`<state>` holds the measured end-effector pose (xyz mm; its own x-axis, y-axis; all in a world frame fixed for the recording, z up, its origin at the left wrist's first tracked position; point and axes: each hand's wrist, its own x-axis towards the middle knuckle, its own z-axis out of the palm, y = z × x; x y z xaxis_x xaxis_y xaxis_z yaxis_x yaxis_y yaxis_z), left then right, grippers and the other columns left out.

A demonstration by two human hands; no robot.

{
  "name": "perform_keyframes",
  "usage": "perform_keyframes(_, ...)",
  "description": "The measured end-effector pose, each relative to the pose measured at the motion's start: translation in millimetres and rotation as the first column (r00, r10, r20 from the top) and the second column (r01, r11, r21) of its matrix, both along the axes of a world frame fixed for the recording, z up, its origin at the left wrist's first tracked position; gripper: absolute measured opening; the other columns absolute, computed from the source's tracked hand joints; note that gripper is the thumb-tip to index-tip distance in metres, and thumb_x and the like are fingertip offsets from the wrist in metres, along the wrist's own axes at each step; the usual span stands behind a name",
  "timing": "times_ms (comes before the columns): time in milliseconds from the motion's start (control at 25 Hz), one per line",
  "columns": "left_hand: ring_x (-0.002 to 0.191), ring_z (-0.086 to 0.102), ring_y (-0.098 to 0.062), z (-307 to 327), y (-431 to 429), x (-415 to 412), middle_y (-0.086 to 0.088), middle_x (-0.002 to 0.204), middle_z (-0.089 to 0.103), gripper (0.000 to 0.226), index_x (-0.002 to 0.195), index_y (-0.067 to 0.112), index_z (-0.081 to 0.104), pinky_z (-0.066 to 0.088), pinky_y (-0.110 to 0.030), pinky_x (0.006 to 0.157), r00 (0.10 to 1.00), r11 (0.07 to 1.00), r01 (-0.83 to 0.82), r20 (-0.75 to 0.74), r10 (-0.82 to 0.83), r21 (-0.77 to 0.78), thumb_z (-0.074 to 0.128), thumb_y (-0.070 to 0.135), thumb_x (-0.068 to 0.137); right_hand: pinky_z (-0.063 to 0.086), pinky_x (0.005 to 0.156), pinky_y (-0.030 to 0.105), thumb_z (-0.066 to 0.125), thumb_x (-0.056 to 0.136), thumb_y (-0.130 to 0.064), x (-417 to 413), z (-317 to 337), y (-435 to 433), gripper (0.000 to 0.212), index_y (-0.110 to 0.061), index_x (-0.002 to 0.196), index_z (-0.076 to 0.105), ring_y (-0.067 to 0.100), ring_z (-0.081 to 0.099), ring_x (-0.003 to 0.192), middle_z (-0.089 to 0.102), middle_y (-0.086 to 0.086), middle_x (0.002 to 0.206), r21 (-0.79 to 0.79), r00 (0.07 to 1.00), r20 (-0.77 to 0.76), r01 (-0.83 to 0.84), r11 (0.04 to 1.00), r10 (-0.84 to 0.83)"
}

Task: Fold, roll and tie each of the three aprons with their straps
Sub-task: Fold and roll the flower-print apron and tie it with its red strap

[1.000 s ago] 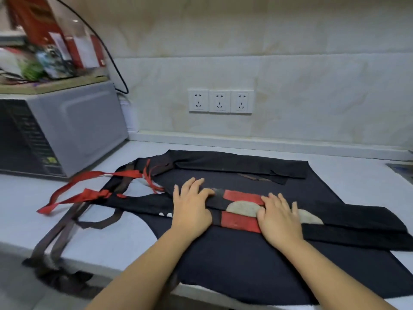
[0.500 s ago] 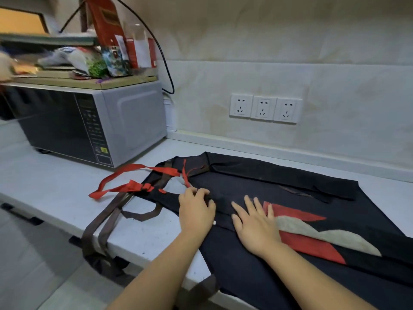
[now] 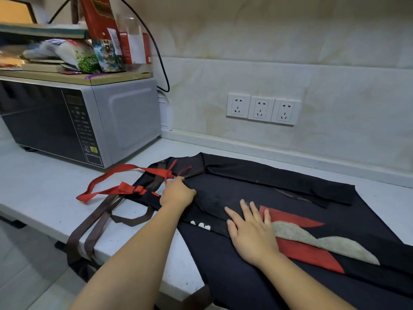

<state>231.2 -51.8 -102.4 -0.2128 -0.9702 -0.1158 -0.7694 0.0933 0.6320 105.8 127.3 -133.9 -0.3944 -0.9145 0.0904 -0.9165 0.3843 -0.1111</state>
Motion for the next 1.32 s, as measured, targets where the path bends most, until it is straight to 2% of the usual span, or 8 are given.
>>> perform_keyframes(200,0.12,0.055,-0.026,4.3,-16.6,3.9,-0.003,0.131,0.058,0.059,0.139,0.025,0.045,0.045,-0.039,0.099,0.977,0.996,-0.082,-0.196,0.084,0.021,0.063,0.046,0.086,-0.006,0.118,0.049,-0.018,0.071,-0.057,0.7,-0.1,0.2,0.084,-0.048,0.148,0.016,0.021,-0.003,0.149,0.004,-0.002,0.163,-0.003,1.0,0.006,-0.007,1.0,0.007)
perform_keyframes(360,0.113,0.058,-0.034,13.4,-24.1,-4.9,-0.011,0.122,0.061,0.066,0.13,0.007,0.043,0.041,-0.038,0.08,0.968,0.971,-0.24,-0.084,0.238,-0.015,0.062,0.053,0.087,-0.006,0.119,0.048,-0.019,0.072,-0.057,1.3,0.2,1.1,0.084,-0.048,0.149,0.013,0.021,-0.004,0.149,0.002,-0.002,0.163,-0.004,1.0,0.004,-0.002,1.0,0.002)
perform_keyframes(560,0.101,0.062,-0.035,4.1,-31.3,-5.3,-0.013,0.11,0.065,0.029,0.107,0.009,0.062,0.046,-0.036,0.078,0.976,0.975,-0.217,0.027,0.218,-0.037,0.059,0.028,0.087,-0.007,0.119,0.048,-0.018,0.073,-0.057,1.0,1.1,1.2,0.083,-0.048,0.149,0.013,0.021,-0.004,0.149,0.002,-0.002,0.163,-0.006,1.0,0.01,-0.007,1.0,0.007)
perform_keyframes(840,0.089,0.059,-0.032,-13.6,-12.4,-3.2,-0.005,0.087,0.06,0.007,0.104,0.016,0.052,0.04,-0.035,0.069,0.84,0.92,-0.36,-0.483,0.249,-0.152,0.049,0.017,0.099,-0.008,0.119,0.048,-0.018,0.071,-0.057,1.9,3.5,2.5,0.084,-0.048,0.148,0.013,0.02,-0.005,0.149,0.001,-0.003,0.163,-0.002,1.0,0.017,-0.008,1.0,0.008)
perform_keyframes(960,0.099,0.057,-0.038,-12.4,-15.3,-1.2,-0.016,0.106,0.057,0.024,0.121,0.012,0.05,0.043,-0.039,0.078,0.815,0.918,-0.37,-0.525,0.246,-0.145,0.054,0.014,0.097,-0.008,0.118,0.048,-0.017,0.071,-0.057,2.1,3.6,2.3,0.084,-0.048,0.148,0.015,0.02,-0.004,0.149,0.001,-0.002,0.163,-0.013,1.0,0.024,-0.016,1.0,0.017)
perform_keyframes(1080,0.112,0.046,-0.037,-2.6,-5.7,0.6,-0.017,0.125,0.044,0.056,0.138,0.015,0.044,0.041,-0.044,0.094,0.954,0.848,-0.289,-0.206,0.218,-0.444,0.067,0.017,0.087,-0.009,0.118,0.048,-0.01,0.079,-0.058,2.8,4.2,3.2,0.075,-0.048,0.148,0.016,0.021,-0.005,0.149,0.001,-0.001,0.163,-0.003,0.998,0.058,-0.019,1.0,0.019)
perform_keyframes(1160,0.12,0.044,-0.032,0.2,20.2,-12.3,-0.009,0.127,0.049,0.047,0.133,0.018,0.054,0.037,-0.043,0.099,0.992,0.737,0.113,0.028,-0.127,-0.666,0.064,0.023,0.087,-0.01,0.118,0.048,0.006,0.094,-0.054,1.9,6.5,3.4,0.055,-0.048,0.148,0.019,0.021,-0.005,0.149,0.002,-0.001,0.163,0.012,0.997,0.072,-0.011,1.0,0.01)
perform_keyframes(1320,0.15,0.005,-0.02,-23.6,63.8,-31.1,0.004,0.162,0.017,0.049,0.151,0.034,0.028,0.004,-0.049,0.12,0.752,0.71,0.643,0.413,-0.514,-0.287,0.028,0.043,0.103,-0.004,0.121,0.039,0.027,0.102,-0.035,-2.2,13.4,5.7,0.042,-0.034,0.139,0.049,0.015,0.008,0.149,0.02,-0.001,0.16,-0.162,0.951,0.308,0.028,0.986,0.023)
